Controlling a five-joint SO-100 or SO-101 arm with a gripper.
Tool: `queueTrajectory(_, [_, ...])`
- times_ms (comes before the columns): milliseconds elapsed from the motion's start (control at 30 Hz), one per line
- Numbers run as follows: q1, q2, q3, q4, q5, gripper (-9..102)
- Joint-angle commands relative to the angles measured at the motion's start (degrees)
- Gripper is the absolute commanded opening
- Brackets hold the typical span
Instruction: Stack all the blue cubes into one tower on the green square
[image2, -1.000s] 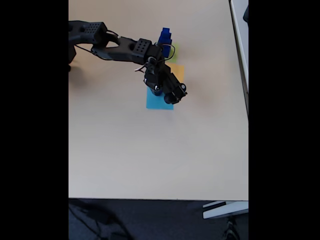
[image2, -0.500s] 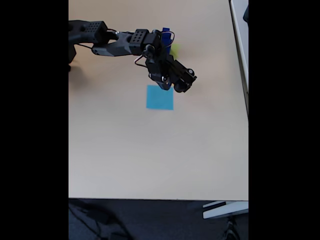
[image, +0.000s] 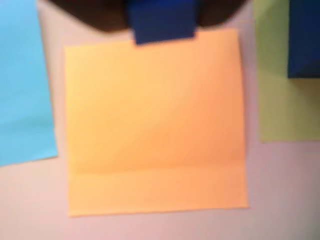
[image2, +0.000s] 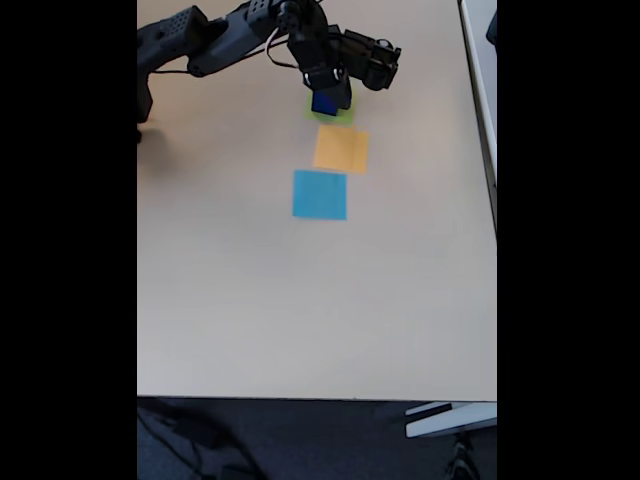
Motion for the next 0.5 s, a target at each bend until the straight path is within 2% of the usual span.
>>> queueTrajectory(0, [-3.08, 6.15, 0.18, 0.18, 1.05, 0])
queueTrajectory(467, [-10.02, 8.70, 3.08, 0.26, 10.90, 0])
